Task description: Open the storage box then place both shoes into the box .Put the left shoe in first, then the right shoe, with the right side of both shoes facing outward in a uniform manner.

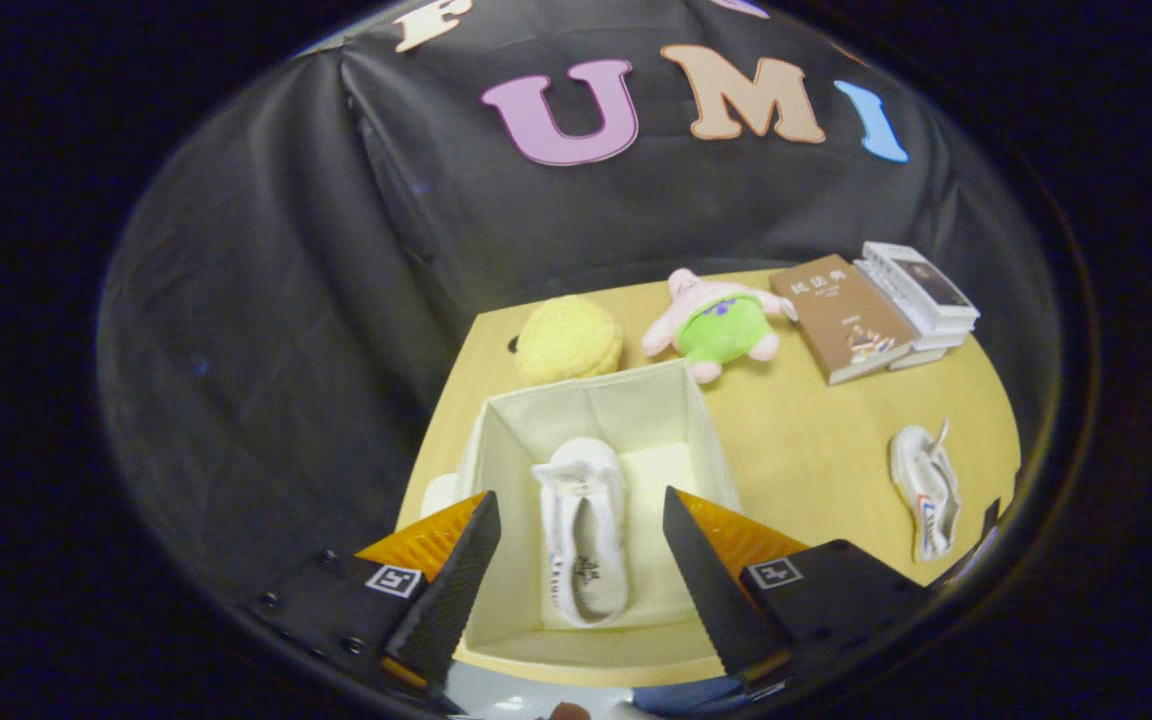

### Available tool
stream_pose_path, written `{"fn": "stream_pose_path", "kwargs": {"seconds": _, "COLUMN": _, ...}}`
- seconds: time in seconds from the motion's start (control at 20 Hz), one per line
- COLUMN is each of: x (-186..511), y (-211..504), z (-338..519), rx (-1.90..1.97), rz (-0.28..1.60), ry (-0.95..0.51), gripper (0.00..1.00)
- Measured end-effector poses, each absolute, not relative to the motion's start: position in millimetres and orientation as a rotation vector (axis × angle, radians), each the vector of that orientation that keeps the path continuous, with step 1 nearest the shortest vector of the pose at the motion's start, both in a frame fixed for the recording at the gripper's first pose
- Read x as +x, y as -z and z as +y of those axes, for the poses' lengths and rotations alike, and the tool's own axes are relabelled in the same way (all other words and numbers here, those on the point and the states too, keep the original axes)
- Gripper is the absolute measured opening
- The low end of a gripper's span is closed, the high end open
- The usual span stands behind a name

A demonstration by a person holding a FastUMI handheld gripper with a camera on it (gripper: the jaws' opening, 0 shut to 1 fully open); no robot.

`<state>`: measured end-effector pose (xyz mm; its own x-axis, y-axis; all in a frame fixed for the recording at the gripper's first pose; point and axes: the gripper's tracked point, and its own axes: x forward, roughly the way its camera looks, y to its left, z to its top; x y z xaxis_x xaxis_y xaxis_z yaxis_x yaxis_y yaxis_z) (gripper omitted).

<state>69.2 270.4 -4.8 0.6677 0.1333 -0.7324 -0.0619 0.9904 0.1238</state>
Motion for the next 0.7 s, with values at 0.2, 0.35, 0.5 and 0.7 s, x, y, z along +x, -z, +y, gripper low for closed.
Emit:
{"fn": "stream_pose_path", "kwargs": {"seconds": 0.2, "x": 67, "y": 11, "z": 169, "rx": -0.131, "rz": 0.827, "ry": 0.067, "gripper": 1.00}}
{"fn": "stream_pose_path", "kwargs": {"seconds": 0.35, "x": 50, "y": 23, "z": 98, "rx": -0.235, "rz": 0.906, "ry": 0.195, "gripper": 1.00}}
{"fn": "stream_pose_path", "kwargs": {"seconds": 0.5, "x": 43, "y": 38, "z": 46, "rx": -0.263, "rz": 0.953, "ry": 0.278, "gripper": 1.00}}
{"fn": "stream_pose_path", "kwargs": {"seconds": 0.7, "x": 26, "y": 56, "z": -19, "rx": -0.333, "rz": 1.026, "ry": 0.356, "gripper": 1.00}}
